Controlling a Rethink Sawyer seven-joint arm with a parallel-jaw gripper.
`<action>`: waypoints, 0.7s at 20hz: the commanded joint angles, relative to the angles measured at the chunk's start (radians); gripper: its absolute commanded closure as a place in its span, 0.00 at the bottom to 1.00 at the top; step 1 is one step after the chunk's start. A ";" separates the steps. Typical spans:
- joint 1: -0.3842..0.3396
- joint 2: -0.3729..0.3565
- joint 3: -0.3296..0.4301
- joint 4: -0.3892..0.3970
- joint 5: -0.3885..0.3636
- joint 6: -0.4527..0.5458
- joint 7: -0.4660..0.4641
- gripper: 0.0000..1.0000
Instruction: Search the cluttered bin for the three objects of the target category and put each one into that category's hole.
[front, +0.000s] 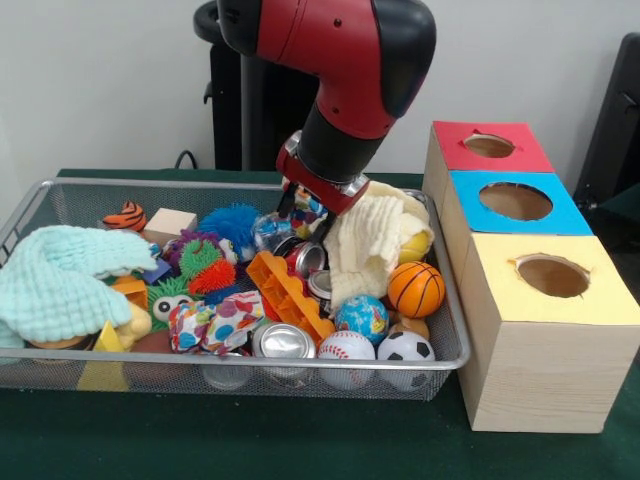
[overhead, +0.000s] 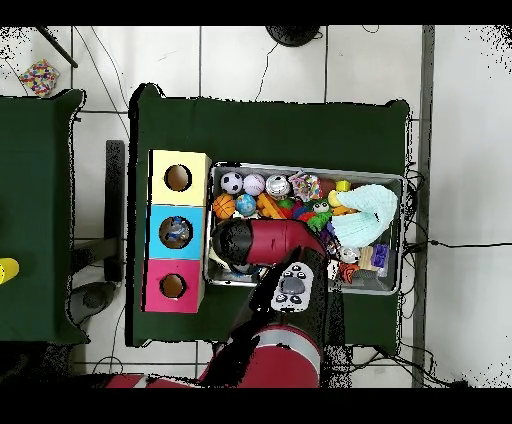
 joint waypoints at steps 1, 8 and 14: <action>-0.003 0.035 0.016 0.030 0.043 0.040 0.166 0.00; 0.002 0.017 0.010 0.031 0.046 0.066 0.152 0.00; -0.002 -0.001 0.009 0.034 0.052 0.086 0.135 0.00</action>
